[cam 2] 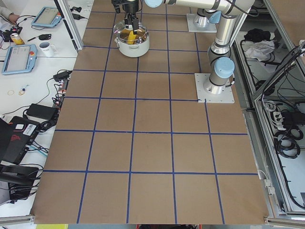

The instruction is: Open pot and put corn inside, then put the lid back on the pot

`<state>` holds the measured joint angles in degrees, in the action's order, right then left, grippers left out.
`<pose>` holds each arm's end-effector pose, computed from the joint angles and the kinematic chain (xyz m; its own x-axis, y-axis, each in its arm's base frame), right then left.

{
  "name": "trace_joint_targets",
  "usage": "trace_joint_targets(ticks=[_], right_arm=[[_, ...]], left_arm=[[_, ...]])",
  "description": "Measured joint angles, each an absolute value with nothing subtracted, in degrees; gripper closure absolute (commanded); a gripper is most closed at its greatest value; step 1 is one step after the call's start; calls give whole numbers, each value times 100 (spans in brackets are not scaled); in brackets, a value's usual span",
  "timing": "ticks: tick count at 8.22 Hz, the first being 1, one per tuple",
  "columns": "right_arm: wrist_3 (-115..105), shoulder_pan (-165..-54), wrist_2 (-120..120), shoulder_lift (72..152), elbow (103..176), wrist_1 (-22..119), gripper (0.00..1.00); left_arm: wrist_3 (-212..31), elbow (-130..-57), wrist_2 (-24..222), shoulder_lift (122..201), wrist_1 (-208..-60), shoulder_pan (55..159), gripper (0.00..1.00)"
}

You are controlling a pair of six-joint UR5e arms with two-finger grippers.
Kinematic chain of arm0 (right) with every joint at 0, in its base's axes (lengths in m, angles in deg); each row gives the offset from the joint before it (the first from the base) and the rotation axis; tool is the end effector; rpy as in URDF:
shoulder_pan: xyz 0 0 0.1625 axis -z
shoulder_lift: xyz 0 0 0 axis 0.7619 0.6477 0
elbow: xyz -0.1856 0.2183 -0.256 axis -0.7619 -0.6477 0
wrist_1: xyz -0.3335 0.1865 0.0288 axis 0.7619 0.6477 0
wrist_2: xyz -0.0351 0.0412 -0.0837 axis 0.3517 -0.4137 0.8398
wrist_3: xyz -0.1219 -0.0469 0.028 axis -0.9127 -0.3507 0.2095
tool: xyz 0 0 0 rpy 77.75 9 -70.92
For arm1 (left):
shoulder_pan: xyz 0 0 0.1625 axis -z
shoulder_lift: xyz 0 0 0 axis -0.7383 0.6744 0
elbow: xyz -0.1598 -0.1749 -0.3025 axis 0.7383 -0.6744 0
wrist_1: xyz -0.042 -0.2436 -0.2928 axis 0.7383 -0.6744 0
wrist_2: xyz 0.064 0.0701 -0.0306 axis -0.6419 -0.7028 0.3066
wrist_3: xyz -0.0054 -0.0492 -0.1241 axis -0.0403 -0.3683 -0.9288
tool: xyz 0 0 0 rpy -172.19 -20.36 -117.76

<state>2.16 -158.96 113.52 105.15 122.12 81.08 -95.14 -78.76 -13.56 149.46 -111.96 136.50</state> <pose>0.3353 -0.5588 0.3086 -0.9964 0.0762 -0.0359 0.0799 0.9899 -0.1171 -0.1213 -0.5140 0.4531 -0.9378 -0.3471 -0.0040 -0.3468 0.9372 -0.0378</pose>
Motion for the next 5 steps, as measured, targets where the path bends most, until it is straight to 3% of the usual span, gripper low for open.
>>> trace_joint_targets(ticks=[5], right_arm=[[452,-15897,11345,10517,12346,8143,100]], left_arm=[[-8107,-7886,-1331,14898,-11203,13656,0]])
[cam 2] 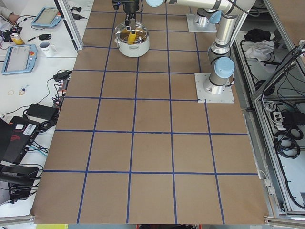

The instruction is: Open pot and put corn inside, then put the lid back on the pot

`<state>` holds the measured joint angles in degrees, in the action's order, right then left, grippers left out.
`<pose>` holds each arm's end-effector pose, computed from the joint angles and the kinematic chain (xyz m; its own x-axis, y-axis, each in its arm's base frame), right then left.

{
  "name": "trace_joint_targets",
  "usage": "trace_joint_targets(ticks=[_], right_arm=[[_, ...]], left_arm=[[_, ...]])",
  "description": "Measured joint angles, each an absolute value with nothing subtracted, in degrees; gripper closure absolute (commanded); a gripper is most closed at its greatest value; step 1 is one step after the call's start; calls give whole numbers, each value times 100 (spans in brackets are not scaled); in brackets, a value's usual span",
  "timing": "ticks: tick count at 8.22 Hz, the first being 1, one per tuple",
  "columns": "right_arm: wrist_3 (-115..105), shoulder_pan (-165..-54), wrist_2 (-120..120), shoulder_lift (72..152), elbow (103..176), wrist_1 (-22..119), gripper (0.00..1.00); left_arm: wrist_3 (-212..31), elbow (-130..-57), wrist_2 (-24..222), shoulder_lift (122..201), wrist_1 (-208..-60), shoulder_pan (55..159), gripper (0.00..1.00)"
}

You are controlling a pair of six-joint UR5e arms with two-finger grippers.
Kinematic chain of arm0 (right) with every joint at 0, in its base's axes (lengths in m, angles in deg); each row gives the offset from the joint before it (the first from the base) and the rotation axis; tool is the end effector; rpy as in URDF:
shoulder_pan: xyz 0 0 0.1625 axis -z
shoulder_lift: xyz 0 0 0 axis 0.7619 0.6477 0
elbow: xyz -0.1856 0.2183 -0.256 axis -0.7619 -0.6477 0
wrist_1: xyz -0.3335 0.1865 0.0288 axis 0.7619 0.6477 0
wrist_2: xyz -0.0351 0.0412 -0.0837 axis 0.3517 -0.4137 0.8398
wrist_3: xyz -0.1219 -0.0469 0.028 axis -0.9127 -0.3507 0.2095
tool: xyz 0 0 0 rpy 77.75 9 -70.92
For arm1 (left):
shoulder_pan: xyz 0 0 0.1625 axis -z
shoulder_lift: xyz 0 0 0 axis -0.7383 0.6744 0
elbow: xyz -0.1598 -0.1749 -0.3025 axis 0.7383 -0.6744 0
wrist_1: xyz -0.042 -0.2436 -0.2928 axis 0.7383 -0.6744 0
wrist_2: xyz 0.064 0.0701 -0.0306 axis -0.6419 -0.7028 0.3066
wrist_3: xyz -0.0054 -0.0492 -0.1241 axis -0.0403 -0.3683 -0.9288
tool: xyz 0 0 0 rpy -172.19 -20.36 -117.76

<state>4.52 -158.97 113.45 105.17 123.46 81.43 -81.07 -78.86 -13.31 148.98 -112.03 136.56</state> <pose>0.3342 -0.5549 0.2986 -0.9925 0.1172 -0.0343 0.1201 0.9877 -0.0999 -0.1225 -0.5112 0.4565 -0.9941 -0.1077 -0.0083 -0.1073 0.9934 -0.0407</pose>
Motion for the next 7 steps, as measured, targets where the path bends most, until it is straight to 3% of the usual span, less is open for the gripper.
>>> trace_joint_targets(ticks=[7], right_arm=[[647,-15896,11291,10524,12412,8148,100]], left_arm=[[-7675,-8247,-1295,14748,-11020,13689,0]])
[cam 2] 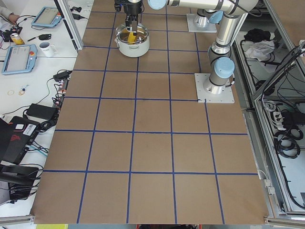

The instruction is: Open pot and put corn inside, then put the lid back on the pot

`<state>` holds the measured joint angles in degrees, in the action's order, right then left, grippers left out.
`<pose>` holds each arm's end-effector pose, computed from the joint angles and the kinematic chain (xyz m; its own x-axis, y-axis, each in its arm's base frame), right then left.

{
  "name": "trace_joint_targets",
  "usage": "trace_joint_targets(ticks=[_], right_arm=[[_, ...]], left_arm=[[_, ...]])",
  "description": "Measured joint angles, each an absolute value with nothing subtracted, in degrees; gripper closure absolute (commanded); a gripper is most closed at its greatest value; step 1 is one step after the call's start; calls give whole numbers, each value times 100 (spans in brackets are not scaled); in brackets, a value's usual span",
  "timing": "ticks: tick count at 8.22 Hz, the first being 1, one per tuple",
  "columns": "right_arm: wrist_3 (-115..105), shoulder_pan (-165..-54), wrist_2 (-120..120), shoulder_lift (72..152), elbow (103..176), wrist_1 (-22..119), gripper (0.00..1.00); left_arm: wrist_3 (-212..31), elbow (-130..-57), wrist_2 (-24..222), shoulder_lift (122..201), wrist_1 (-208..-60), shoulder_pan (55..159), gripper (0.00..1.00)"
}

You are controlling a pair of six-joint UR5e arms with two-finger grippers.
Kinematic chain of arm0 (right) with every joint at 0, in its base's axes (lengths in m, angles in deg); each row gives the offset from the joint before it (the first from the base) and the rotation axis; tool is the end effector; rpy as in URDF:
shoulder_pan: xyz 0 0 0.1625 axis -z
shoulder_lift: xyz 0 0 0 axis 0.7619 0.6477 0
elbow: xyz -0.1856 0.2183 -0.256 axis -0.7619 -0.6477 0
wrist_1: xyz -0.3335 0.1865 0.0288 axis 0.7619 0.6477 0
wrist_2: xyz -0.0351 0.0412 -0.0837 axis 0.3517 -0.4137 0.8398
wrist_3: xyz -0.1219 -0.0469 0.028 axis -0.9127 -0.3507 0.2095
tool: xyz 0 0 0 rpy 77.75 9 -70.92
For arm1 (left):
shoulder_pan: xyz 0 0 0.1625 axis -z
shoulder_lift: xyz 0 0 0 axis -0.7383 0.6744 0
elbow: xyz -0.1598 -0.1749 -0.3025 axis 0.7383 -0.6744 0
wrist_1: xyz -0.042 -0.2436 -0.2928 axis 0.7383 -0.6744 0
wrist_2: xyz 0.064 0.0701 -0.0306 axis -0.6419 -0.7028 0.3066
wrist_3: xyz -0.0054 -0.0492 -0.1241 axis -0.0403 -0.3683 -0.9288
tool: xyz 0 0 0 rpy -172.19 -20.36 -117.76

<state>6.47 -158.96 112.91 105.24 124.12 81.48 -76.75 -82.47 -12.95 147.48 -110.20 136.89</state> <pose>0.3344 -0.5522 0.2942 -0.9877 0.1505 -0.0416 0.1536 0.9844 -0.0860 -0.1264 -0.5011 0.4439 -0.9996 -0.0266 -0.0051 -0.0264 0.9990 -0.0350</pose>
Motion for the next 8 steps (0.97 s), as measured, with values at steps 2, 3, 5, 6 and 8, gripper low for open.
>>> trace_joint_targets(ticks=[2,3,5,6,8], right_arm=[[623,-15897,11294,10535,12518,8251,100],[617,-15897,11296,10533,12542,8289,100],[646,-15897,11292,10538,12552,8307,100],[667,-15896,11285,10549,12555,8304,100],[690,-15896,11276,10604,12554,8290,100]], left_arm=[[-7630,-8258,-1291,14757,-10989,13679,0],[-7565,-8258,-1294,14752,-10982,13679,0],[-7496,-8256,-1297,14737,-10960,13685,0],[-7490,-8258,-1298,14742,-10911,13687,0],[-7488,-8262,-1298,14768,-10839,13688,0]])
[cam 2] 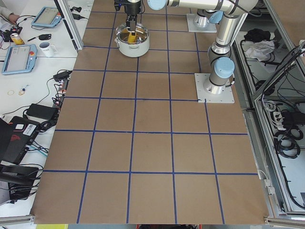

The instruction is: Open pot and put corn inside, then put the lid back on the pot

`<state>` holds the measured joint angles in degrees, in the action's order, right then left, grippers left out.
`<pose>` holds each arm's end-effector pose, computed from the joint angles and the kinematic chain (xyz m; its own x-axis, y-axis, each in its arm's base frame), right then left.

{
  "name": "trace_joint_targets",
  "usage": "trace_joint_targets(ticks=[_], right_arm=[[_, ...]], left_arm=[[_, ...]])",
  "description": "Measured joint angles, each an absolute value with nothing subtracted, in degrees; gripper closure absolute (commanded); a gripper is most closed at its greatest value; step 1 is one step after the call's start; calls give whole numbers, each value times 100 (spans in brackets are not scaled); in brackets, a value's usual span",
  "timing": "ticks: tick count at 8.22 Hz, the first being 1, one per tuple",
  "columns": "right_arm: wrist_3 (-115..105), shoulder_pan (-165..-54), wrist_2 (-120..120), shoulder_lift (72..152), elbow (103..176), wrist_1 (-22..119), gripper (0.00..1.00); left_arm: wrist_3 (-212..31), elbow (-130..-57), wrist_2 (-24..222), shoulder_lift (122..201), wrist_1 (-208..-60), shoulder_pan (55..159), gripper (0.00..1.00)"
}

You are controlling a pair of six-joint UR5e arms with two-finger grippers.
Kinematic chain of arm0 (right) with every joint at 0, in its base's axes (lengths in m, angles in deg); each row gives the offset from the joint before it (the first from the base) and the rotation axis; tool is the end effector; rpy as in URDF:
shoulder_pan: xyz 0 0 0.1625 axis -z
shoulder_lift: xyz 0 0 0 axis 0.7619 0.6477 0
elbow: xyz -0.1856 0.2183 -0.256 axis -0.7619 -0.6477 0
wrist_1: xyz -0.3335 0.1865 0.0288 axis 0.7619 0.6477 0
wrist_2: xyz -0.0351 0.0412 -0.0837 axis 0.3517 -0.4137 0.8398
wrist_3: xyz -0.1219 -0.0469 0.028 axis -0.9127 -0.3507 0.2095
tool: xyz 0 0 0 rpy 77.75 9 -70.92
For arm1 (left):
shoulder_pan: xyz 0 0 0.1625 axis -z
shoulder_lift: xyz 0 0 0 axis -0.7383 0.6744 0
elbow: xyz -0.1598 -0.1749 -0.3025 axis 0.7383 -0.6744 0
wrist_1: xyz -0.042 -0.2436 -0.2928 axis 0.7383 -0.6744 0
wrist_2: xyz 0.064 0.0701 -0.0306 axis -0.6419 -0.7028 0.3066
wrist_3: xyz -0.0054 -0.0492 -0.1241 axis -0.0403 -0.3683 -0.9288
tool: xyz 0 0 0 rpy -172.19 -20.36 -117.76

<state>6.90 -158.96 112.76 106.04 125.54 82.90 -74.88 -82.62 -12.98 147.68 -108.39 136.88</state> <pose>0.3334 -0.5482 0.2944 -0.9863 0.1570 -0.0512 0.1614 0.9822 -0.0967 -0.1261 -0.5059 0.4443 -1.0000 0.0057 -0.0072 0.0061 0.9982 -0.0602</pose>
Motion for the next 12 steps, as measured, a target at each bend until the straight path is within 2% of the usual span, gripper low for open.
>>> trace_joint_targets(ticks=[12], right_arm=[[909,-15897,11186,10578,12530,8059,100]], left_arm=[[-7507,-8535,-1289,14766,-10308,13689,0]])
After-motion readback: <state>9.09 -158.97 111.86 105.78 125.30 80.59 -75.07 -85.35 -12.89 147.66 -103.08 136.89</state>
